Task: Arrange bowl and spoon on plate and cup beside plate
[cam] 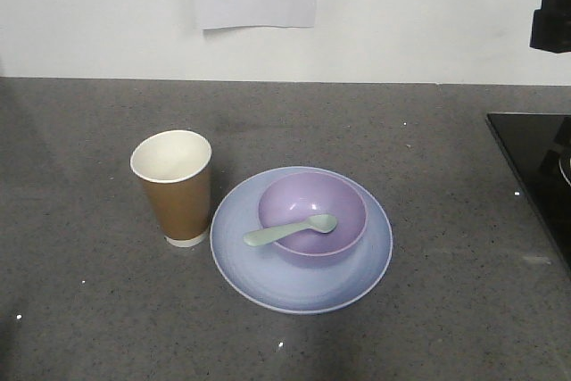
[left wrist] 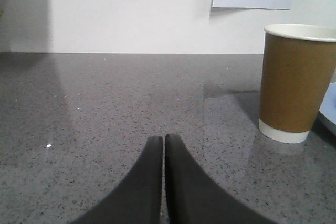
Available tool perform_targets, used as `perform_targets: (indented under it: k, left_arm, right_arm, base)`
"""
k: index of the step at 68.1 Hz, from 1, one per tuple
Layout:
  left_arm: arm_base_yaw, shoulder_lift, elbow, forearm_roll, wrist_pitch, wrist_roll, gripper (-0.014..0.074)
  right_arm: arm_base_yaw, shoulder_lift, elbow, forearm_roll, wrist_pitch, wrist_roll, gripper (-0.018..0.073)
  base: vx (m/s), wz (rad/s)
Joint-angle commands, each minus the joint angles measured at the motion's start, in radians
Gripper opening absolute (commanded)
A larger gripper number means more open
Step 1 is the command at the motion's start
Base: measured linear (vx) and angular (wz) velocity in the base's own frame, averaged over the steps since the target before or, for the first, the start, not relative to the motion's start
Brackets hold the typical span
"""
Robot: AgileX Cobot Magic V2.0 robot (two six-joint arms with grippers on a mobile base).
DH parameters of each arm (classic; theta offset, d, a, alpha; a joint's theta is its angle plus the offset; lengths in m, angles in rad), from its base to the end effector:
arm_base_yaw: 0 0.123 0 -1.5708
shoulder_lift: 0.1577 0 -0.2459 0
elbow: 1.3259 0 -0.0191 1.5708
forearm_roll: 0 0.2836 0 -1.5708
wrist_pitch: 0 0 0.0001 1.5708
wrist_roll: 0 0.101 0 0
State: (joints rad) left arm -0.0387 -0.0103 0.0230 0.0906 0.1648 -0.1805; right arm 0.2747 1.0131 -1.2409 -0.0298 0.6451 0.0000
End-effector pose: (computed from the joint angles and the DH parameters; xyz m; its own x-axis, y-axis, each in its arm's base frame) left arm 0.1387 -0.0039 0.1901 -0.0913 -0.0875 -0.9920 0.0157 0.9959 -0.0893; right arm 0.2541 0.0697 0.4227 -0.3056 -0.1109 -0.9457 -0.2622 0.9646 -0.0283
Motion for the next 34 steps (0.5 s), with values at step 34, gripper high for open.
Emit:
perform_targets:
  k: [34]
  left_arm:
    - [-0.006,-0.014,-0.019,-0.008,-0.068,-0.003,-0.0006]
  right_arm:
    - [0.0,0.008,-0.024,-0.013,-0.103,0.0,-0.0003]
  base:
    - [0.0,0.0]
